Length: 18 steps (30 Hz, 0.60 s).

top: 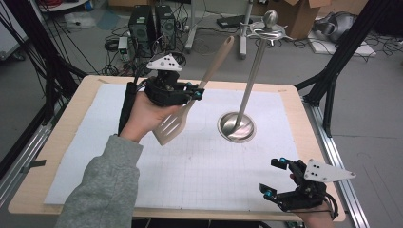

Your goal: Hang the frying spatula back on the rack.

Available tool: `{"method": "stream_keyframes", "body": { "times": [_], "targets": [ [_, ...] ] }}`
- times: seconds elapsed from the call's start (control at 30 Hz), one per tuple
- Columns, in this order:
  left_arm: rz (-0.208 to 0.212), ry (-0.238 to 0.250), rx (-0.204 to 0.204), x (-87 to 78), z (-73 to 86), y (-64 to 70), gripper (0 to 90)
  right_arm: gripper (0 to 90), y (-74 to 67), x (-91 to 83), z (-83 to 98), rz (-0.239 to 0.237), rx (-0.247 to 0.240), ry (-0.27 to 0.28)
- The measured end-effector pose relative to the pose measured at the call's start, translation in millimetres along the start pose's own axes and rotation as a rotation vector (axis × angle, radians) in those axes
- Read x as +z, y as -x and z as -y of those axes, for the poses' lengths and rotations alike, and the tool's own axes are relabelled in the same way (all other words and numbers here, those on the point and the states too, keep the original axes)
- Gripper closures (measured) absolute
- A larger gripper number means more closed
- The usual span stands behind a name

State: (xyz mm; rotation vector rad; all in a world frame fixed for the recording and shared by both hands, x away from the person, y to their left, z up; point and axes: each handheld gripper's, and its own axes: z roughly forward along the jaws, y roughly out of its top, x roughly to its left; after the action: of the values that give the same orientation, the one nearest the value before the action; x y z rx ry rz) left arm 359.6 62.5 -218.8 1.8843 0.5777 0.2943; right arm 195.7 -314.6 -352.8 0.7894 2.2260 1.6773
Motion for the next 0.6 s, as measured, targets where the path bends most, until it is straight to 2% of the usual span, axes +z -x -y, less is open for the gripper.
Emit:
{"method": "stream_keyframes", "body": {
  "times": [0.2,0.6],
  "targets": [
    [0.016,0.012,0.000,7.0,-5.5,0.3,77.6,10.7,1.1,-0.8,0.4,0.003,0.002,0.003],
    [0.026,0.001,-0.003,19.5,-14.2,3.5,77.6,10.7,2.2,-4.2,1.4,0.003,0.008,0.012]
  ]
}}
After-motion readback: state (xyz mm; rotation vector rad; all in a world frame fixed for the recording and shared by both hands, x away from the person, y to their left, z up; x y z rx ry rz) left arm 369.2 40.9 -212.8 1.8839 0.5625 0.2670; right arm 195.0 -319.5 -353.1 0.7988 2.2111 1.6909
